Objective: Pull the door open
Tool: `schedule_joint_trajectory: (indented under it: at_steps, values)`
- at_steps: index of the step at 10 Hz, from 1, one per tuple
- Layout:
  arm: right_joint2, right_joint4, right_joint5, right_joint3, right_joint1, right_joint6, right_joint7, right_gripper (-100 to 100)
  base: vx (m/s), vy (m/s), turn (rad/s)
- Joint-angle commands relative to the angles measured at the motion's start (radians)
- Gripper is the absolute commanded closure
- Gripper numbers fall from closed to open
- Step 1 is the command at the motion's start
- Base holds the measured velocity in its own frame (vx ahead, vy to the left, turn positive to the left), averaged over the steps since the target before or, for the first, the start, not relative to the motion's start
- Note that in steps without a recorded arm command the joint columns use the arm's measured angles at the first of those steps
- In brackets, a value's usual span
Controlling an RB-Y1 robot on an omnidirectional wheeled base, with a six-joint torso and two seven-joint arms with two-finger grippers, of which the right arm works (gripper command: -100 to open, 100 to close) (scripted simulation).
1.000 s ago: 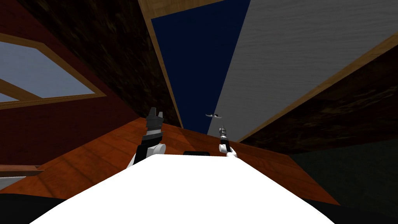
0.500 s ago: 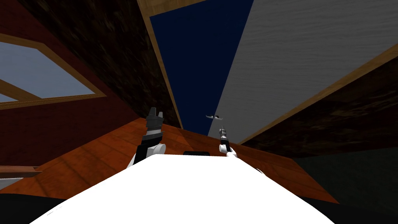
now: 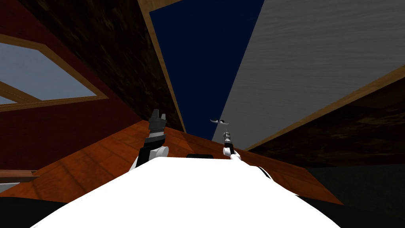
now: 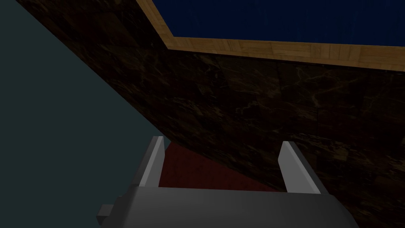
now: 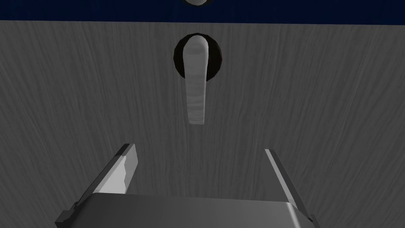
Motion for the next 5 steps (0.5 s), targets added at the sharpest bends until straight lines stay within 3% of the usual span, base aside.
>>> schedule_joint_trajectory:
  at_steps: [1, 2, 4, 5]
  values:
    - [0.000, 0.000, 0.000, 0.000, 0.000, 0.000, 0.000, -100, 0.074, -0.002, 0.008]
    - [-0.029, 0.010, -0.006, -0.028, 0.030, 0.000, -0.009, -100, 0.031, 0.015, -0.032]
    - [-0.057, 0.019, -0.009, -0.057, 0.058, -0.002, -0.021, -100, 0.044, 0.022, -0.025]
    - [-0.057, 0.019, -0.009, -0.057, 0.058, -0.002, -0.021, -100, 0.025, 0.017, 0.001]
